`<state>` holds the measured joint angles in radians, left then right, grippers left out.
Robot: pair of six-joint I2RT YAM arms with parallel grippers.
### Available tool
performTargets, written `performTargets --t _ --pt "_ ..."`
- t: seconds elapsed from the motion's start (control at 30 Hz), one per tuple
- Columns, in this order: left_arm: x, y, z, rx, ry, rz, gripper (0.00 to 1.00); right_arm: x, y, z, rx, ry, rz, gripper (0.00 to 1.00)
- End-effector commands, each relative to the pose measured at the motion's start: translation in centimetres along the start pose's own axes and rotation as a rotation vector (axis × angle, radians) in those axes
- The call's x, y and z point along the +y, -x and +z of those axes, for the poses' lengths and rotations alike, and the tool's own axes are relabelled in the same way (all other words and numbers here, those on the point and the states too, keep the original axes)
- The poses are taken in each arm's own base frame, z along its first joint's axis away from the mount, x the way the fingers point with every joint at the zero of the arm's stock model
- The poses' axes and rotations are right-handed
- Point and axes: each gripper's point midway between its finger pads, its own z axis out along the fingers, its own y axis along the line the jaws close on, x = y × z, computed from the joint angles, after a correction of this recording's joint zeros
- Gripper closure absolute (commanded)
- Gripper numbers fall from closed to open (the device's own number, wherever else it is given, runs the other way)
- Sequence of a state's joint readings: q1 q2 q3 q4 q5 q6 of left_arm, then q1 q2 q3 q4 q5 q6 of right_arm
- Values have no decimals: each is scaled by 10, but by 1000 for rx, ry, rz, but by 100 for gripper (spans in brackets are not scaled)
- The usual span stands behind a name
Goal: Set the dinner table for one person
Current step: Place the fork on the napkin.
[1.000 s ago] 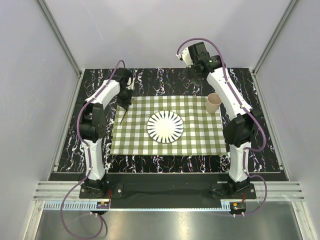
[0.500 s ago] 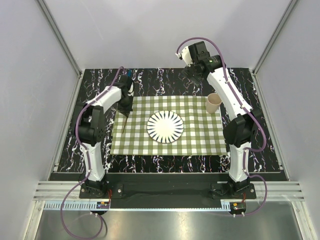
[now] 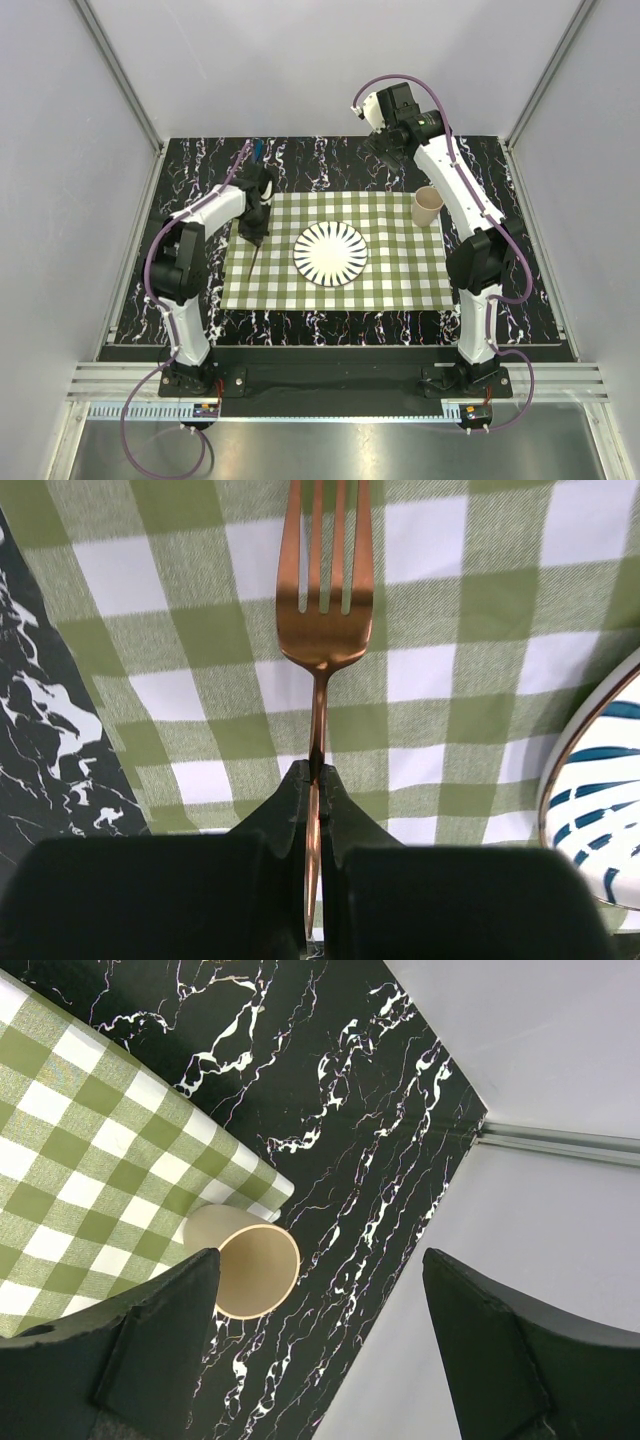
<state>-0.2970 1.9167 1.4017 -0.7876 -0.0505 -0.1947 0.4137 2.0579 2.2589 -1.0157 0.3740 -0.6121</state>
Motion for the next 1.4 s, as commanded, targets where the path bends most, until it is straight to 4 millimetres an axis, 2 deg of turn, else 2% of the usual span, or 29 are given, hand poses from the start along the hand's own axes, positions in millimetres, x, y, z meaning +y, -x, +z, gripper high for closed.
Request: performTargets --t 0.0,0.17,0.33,0.53,0.77,1.1,1.37 --pt "2 13 -16 -97 12 -26 100 -25 20 -39 -108 -55 35 11" --pt "2 5 -7 -72 11 -19 100 -23 19 -42 -107 -55 39 11" --pt "-12 11 0 -63 -7 -9 100 -24 21 -41 -110 -59 34 11" --pt "-22 8 15 -30 -7 5 100 -23 25 -42 -117 -59 31 11" --pt "-24 6 28 5 -3 -7 100 -21 25 -44 -118 -57 29 11" --pt "-28 5 28 21 -12 -43 100 -21 25 -47 -121 -58 28 11" --pt "-39 13 25 24 -53 -91 100 -14 23 -42 -113 -42 19 11"
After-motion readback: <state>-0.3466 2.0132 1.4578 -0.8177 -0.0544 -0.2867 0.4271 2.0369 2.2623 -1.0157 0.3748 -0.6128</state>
